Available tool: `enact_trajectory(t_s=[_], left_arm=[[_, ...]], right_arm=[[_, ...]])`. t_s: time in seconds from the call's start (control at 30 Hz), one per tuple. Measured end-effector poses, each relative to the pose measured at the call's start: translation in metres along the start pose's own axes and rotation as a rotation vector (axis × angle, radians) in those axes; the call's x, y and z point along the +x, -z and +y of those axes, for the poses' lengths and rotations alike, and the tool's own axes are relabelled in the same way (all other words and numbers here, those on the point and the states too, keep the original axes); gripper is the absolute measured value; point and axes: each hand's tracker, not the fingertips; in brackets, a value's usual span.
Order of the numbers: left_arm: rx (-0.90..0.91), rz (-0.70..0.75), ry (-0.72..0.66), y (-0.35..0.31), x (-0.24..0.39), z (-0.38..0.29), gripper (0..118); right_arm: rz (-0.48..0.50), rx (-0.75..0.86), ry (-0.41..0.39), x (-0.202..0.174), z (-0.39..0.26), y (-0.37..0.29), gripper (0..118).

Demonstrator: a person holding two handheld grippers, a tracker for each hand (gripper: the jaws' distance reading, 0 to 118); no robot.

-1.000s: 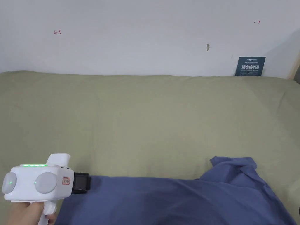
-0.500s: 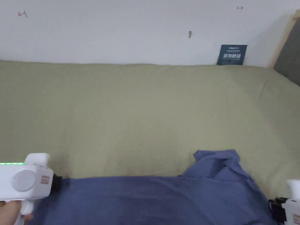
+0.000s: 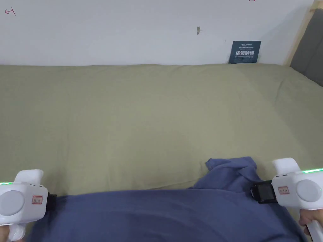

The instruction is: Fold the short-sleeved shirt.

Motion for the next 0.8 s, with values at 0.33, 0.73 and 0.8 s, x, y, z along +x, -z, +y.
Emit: enact_trajectory(t_s=[0.33,0.73,0.8], left_arm=[[0.011,-0.005,-0.002,-0.008,-0.003,-0.001,6],[0.14,-0.068,-0.016,-0.112,-0.03,-0.049,6],[0.162,-0.072,-0.018,-0.131,-0.034,-0.062,6]], right_arm=[[0.039,0.04,0.07,0.002,-0.004,-0.017,1],[0.142,0.159,0.083,0.015,-0.048,-0.143,1],[0.147,0.181,0.065,0.015,-0.061,-0.164,1]])
